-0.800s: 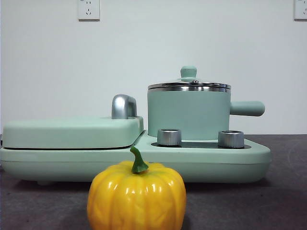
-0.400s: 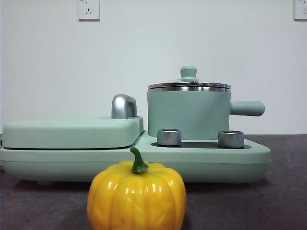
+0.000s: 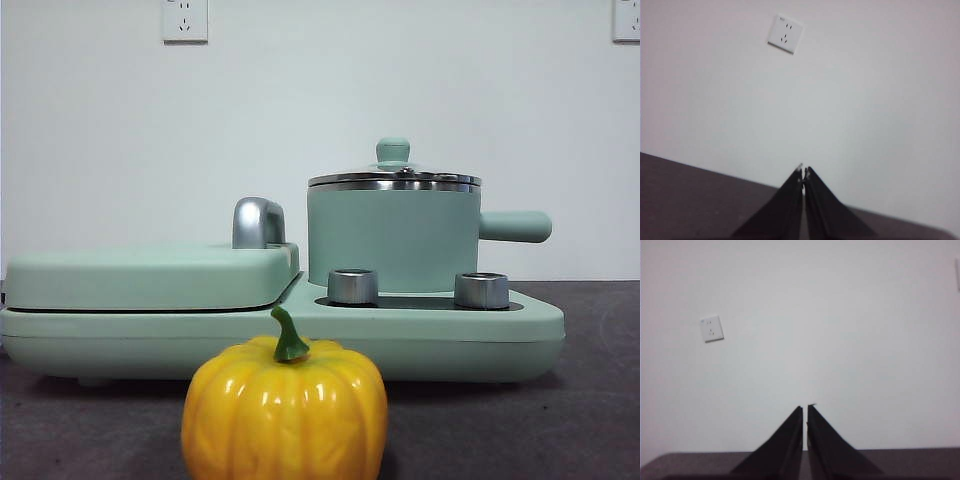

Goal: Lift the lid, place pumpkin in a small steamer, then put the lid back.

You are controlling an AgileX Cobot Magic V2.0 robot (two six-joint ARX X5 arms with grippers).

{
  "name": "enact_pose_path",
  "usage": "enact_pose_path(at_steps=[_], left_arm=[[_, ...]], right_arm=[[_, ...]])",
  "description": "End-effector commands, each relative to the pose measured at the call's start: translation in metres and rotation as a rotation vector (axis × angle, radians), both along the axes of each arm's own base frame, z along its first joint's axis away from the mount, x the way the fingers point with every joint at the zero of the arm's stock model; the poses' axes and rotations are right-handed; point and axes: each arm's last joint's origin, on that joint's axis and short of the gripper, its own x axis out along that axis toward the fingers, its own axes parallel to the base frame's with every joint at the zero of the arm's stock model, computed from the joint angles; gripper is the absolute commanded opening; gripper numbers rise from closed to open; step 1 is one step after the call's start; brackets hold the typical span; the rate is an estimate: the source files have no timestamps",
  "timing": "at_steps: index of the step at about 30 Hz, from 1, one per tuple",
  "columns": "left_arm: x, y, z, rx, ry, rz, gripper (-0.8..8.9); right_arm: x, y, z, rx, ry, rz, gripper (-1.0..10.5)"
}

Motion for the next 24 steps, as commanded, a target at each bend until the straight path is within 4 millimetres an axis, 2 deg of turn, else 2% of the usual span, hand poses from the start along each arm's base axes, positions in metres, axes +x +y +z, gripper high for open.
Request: enact_pose_path(at_steps=[1, 5, 9, 18, 24], left_arm=[[0.011, 0.000, 0.011, 0.101, 0.018, 0.015, 0.10], [0.030, -0.002, 0.021, 0.164, 0.058, -0.058, 0.10], [0.053, -0.004, 0.028, 0.226, 0.116, -0.128, 0.11], [0.098, -0.022, 0.028, 0.464, 0.245, -0.264, 0.10], [0.120, -0.044, 0.017, 0.613, 0.291, -0.392, 0.10]], right_arm=[[0.008, 0.001, 0.013, -0.115, -0.002, -0.001, 0.1], [0.024, 0.003, 0.022, -0.188, 0.057, 0.008, 0.1], [0.044, 0.004, 0.021, -0.250, 0.139, 0.039, 0.1], [0.082, 0.009, 0.003, -0.398, 0.290, 0.118, 0.1], [0.091, 0.020, -0.010, -0.614, 0.317, 0.191, 0.1]])
